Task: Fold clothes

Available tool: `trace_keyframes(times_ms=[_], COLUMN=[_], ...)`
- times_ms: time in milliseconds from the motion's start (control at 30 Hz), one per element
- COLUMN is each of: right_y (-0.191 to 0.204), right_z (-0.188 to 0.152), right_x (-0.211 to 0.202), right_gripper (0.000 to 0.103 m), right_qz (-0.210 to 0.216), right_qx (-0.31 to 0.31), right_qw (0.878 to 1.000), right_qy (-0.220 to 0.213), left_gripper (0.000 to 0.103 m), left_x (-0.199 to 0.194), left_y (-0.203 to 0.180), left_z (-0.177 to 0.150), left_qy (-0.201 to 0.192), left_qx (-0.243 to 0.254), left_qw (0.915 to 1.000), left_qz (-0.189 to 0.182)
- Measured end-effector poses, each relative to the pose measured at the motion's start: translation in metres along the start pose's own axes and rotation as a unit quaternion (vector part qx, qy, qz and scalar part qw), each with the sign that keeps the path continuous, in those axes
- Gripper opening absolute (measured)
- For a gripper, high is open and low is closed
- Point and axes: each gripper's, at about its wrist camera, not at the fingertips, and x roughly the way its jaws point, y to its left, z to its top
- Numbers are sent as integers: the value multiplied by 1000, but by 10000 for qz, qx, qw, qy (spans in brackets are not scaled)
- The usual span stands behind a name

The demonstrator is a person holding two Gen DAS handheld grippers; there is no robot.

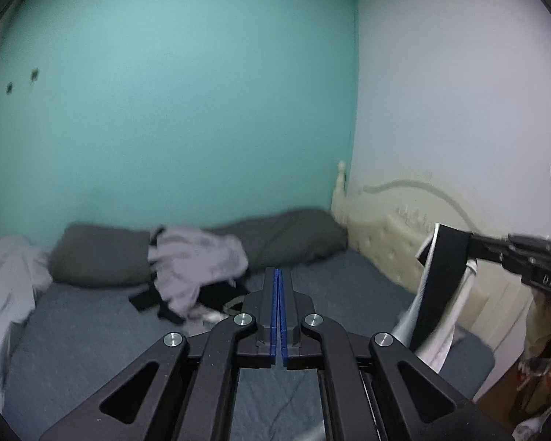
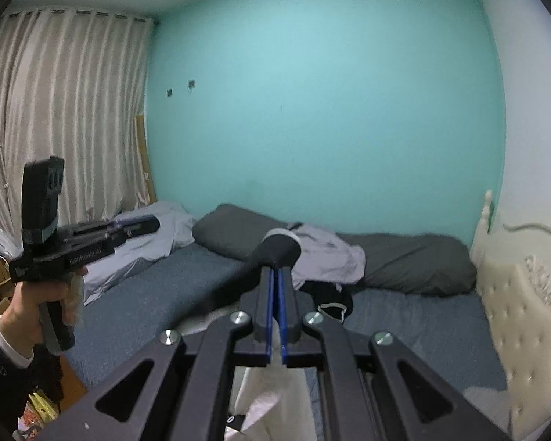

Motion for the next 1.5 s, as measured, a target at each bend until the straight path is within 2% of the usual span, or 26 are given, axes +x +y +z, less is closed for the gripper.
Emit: trace_keyframes(times_ms=[100,200,267,367,533,833,867,967,1000,1133,1333,1367,1467,1500], right_y=[-7,-20,-34,-60,-95,-125,-127,-132,-133,-136,-134,-134,-134,-134], right_z=[-13,-36,-56,-93,-140,-189,-192,-199,-201,-205,-206,-206,-207,-207], right_x=[35,101,129,170,234,317,323,336,339,348,349,349,349,349], right_gripper=[2,2,2,2,2,2,2,2,2,2,2,2,2,2], right_qz=[10,-29,-41,-68,-188,-162,-143,-71,-53,47,164,184,230,236], right_qx=[69,104,173,265,406,634,654,703,698,695,641,635,630,625], right_qw=[9996,9974,9957,9923,9853,9773,9766,9754,9753,9749,9756,9756,9757,9758], right_qy=[269,716,910,1212,1646,2017,2042,2090,2097,2113,2095,2092,2084,2081], left_gripper=[0,0,0,0,0,4,7,33,34,34,33,31,13,10], left_x=[59,104,136,178,238,342,351,373,379,395,411,413,418,419], left_y=[13,24,37,55,74,76,75,66,62,55,50,49,53,54], left_z=[-40,-87,-121,-170,-233,-334,-342,-363,-370,-389,-402,-404,-410,-411], left_qy=[411,778,1033,1384,1824,2507,2558,2677,2715,2806,2782,2780,2744,2739], left_qx=[-240,-475,-664,-980,-1302,-1723,-1749,-1856,-1912,-2192,-2412,-2430,-2642,-2688], left_qw=[9987,9955,9920,9850,9738,9493,9471,9406,9380,9281,9234,9230,9183,9170], left_qz=[-168,-268,-307,-321,-394,-791,-831,-957,-996,-1088,-1087,-1082,-1077,-1089])
